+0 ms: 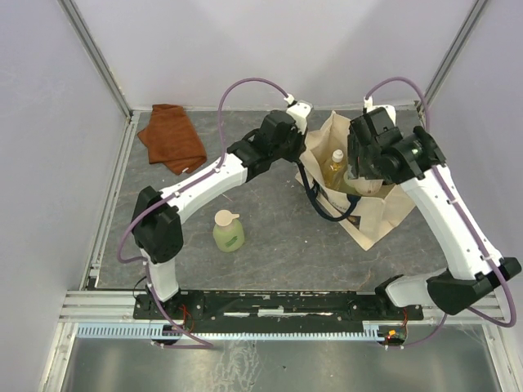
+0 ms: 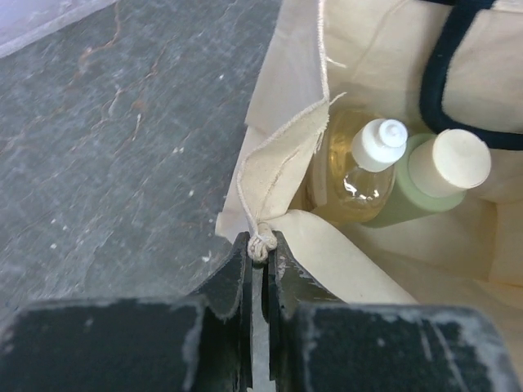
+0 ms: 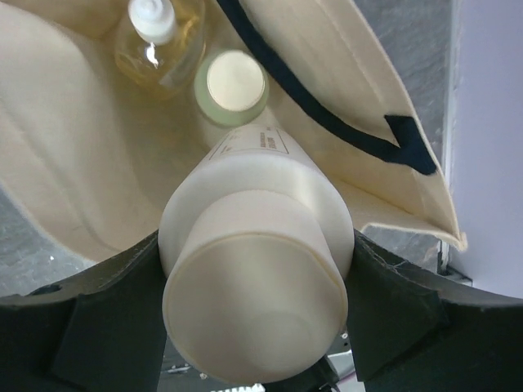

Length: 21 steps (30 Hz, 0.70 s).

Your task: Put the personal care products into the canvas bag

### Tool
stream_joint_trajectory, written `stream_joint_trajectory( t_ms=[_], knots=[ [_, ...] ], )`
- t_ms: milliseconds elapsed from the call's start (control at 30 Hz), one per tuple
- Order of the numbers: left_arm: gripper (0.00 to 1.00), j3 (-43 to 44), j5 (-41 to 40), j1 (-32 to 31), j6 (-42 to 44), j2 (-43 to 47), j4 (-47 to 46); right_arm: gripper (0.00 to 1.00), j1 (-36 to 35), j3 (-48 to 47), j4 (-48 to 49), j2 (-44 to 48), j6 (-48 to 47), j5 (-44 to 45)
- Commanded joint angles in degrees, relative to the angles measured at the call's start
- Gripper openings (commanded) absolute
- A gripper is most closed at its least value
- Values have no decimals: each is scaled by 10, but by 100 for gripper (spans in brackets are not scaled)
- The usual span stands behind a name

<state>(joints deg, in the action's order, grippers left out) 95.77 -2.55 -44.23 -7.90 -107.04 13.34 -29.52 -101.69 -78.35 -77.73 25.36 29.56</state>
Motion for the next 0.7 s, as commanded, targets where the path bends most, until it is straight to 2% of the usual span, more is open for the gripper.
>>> stream_joint_trajectory(
  t_ms=[0,233,467,667],
  knots=[
    [3,-8,-68,5,48,67,59,0,25,52,98,27,-14,-34],
    [3,-16,-70,5,47,84,65,0,46,110,117,39,-19,-40],
    [3,-16,-66,5,43,81,71,0,87,198,192,56,-30,-85],
    [3,-26,-70,5,43,88,72,0,92,251,248,40,-26,-109]
  ],
)
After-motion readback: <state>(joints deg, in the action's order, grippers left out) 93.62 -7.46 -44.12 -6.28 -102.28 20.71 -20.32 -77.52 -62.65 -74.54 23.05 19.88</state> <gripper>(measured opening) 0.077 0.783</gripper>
